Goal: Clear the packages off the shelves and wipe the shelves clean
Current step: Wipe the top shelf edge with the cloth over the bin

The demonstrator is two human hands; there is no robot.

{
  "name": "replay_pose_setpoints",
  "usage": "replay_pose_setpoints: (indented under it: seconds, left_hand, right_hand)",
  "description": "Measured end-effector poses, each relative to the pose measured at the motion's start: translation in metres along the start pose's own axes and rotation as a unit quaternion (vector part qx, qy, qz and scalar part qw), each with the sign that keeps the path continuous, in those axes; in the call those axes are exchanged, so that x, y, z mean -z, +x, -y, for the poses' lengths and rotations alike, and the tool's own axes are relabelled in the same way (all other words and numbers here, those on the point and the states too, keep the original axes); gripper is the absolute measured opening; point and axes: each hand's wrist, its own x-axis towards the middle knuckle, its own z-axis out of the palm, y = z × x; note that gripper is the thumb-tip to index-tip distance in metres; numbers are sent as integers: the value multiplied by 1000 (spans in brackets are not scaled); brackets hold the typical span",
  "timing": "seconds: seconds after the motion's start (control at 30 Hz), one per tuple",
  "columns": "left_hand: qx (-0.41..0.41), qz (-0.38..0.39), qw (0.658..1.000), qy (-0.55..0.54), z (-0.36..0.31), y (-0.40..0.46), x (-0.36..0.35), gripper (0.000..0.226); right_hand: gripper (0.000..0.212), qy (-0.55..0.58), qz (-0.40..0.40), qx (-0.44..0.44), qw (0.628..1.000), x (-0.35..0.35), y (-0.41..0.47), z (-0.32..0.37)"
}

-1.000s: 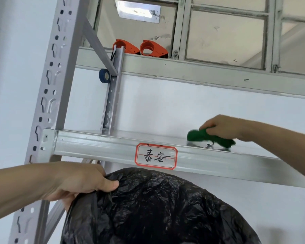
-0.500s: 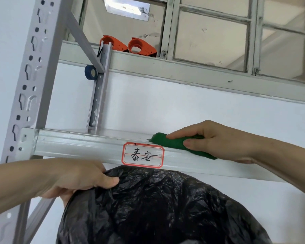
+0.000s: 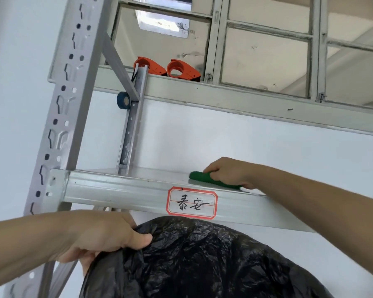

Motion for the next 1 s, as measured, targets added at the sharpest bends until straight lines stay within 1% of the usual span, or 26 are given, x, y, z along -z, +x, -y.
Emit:
replay_pose_setpoints:
  seconds: [0.03,0.13,0.2,0.23,0.27,0.33,0.37,0.5,0.57,0.6,0.63,0.7,0.77,0.83,0.9,0.93,1.0]
  left_hand:
    - [3,5,1000,3,3,0,2,19]
    - [11,17,1000,20,7,-4,6,60]
    - [-2,17,999,31,10,-2,9,88]
    - [-5,17,999,31,12,1,9,93]
    - [-3,14,999,32,12,1,9,87]
    - [8,0,999,34,8,-1,6,61]
    - [7,-4,1000,29,6,-2,5,53]
    - [-15,30,999,9,-7,-7,-4,33]
    - [-23,36,999,11,-15,-11,-11,22]
    - [-26,48,998,17,-19,-14,-15,20]
    - [-27,61,998,19,-24,-17,-19,23]
    - [-18,71,997,-3,-34,-18,-32,33]
    - [-19,64,998,-16,-47,-20,-50,24]
    - [-35,54,998,-15,-63,-22,-71,20]
    - [-39,23,999,5,-86,-25,-104,21]
    - [-32,-1,999,30,-99,-26,-121,26]
    - [-35,-44,992,111,-116,-18,-151,44]
  right_hand:
    - [37,8,14,8,1000,-6,5,11]
    - [38,37,55,53,996,-14,10,38]
    - [38,68,75,84,991,-14,3,45]
    - [38,95,89,96,987,-12,-5,45]
    - [37,121,103,110,981,-9,-16,44]
    - [36,154,114,137,972,0,-41,36]
    - [36,161,113,147,969,5,-54,30]
    - [35,121,87,159,976,30,-107,-3]
    - [35,114,55,151,980,42,-128,-19]
    - [35,119,27,141,982,47,-135,-27]
    - [36,118,2,132,984,49,-139,-33]
    - [36,76,-10,128,989,51,-146,-42]
    - [35,52,-11,130,990,61,-152,-49]
    - [36,109,-44,115,986,83,-159,-62]
    - [34,212,-81,86,970,116,-171,-86]
    - [33,248,-99,70,961,132,-179,-101]
    - [31,273,-130,33,953,160,-193,-136]
